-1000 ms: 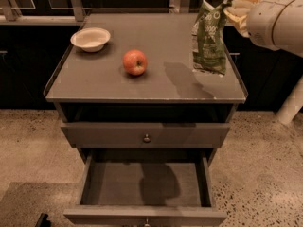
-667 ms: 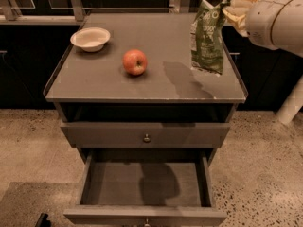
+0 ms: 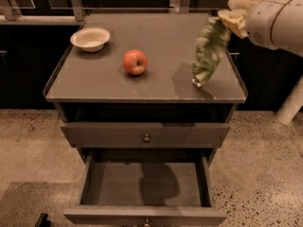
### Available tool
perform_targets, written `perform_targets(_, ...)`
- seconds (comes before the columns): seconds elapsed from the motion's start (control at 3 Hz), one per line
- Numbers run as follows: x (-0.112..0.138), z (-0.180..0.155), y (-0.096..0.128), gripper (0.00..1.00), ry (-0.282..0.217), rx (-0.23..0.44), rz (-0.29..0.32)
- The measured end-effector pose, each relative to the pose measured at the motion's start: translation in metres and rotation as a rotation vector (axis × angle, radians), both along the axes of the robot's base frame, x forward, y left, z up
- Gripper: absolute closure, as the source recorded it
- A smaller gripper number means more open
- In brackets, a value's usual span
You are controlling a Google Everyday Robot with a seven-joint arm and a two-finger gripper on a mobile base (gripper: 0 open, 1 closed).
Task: Pick green jalapeno chip bag from middle drawer and place on counter
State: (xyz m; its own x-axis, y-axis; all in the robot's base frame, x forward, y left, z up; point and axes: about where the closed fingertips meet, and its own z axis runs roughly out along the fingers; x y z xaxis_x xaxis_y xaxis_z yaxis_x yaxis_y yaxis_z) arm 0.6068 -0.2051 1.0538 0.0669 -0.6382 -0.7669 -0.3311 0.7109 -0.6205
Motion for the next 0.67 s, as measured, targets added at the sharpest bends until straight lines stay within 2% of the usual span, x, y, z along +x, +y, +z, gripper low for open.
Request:
perform_targets(0.33,0.0,0.0,0.0,0.03,0.0,0.0,0.0)
perform_targets(0.67,0.0,0.0001,0.0,0.0,0.0,0.0,0.0)
